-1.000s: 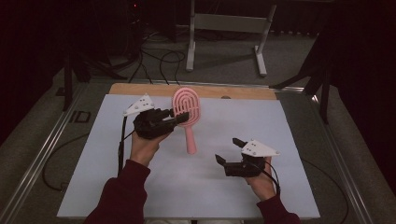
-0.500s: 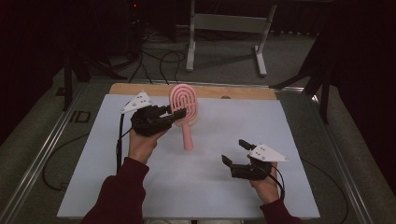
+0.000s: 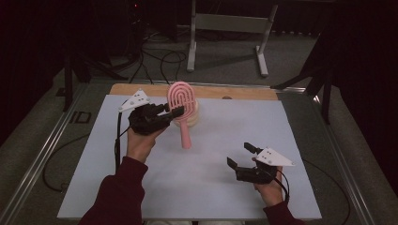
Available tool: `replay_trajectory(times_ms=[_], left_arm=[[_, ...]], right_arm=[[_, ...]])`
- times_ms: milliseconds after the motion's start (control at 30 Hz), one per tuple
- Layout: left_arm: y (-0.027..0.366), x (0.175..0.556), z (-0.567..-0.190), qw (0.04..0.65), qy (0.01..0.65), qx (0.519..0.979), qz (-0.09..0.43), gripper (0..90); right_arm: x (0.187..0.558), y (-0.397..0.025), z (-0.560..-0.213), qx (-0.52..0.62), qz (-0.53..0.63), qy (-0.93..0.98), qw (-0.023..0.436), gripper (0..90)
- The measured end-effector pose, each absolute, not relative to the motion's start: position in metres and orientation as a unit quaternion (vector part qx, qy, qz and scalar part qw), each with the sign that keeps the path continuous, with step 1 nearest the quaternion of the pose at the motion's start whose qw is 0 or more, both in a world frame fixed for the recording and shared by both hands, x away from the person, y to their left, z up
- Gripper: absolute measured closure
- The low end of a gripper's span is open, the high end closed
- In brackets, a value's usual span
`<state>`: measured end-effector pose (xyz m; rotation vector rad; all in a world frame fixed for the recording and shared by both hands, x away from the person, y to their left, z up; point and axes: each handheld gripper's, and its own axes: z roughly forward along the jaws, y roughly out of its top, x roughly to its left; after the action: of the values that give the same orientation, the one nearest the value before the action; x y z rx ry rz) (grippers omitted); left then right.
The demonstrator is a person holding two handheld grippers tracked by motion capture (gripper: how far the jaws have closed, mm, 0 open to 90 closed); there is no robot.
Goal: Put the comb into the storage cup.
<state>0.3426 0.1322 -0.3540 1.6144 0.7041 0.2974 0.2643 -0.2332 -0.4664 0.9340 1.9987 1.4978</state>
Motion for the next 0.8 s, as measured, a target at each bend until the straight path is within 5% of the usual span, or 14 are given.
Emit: replay_trajectory(times_ms=[800], left_arm=[[0.134, 0.352, -0.34, 0.619, 0.315, 0.703, 0.153, 64.5]], right_arm=[[0.264, -0.248, -0.471, 0.356, 0.548, 0.719, 0.237, 13.5]])
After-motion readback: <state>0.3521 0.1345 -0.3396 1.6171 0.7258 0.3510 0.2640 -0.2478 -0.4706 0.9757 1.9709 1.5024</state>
